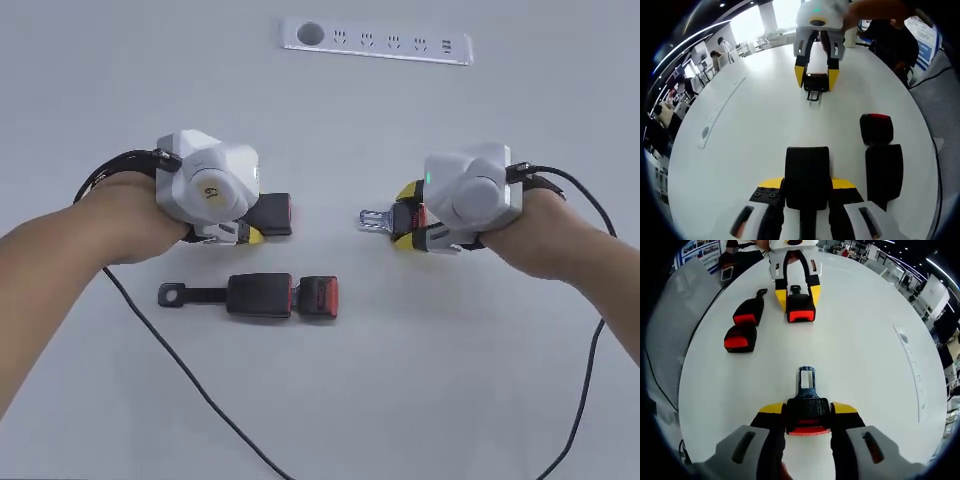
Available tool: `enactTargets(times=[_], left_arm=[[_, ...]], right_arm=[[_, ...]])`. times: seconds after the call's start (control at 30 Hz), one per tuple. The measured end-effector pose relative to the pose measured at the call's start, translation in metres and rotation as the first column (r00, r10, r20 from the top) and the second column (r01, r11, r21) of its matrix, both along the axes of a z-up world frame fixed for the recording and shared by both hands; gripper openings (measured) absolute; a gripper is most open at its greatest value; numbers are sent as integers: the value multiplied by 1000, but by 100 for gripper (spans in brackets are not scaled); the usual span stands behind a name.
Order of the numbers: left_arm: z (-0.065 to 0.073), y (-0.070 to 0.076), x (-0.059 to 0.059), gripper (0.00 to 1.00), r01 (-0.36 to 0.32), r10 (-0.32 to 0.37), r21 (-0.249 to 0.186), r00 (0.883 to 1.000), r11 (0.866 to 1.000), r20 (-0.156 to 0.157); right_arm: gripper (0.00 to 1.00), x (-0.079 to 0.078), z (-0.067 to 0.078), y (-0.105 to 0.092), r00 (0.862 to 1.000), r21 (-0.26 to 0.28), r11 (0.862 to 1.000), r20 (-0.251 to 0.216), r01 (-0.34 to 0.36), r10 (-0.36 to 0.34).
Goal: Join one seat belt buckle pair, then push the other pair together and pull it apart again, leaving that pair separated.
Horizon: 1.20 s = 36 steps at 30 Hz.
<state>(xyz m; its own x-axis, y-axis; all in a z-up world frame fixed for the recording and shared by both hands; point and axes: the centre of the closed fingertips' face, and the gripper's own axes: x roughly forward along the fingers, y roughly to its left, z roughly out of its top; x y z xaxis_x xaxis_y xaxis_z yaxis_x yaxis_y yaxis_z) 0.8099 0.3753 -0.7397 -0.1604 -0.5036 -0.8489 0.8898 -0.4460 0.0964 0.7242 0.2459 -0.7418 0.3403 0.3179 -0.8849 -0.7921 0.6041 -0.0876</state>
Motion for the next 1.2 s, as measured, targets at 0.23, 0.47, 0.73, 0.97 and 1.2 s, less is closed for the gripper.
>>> enactTargets(times=[0.23,0.47,0.73,0.97,1.2], left_arm=[[0,0,1,34,-37,37,-2,999,999,-11],[1,10,1,54,-77,77,-12,997,997,-26],[24,23,-6,58,-158,155,-77,987,984,-44],[47,45,-13,61,-230,224,-126,972,965,-66],[58,76,-25,65,-296,285,-138,954,945,-91]], right_arm=[[34,0,1,0,1000,21,999,17,23,-24],[39,-2,6,1,996,54,996,53,75,-77],[41,-3,29,9,979,102,983,114,155,-166],[44,-20,37,19,970,132,973,130,190,-207],[50,-45,53,29,947,178,949,143,260,-286]])
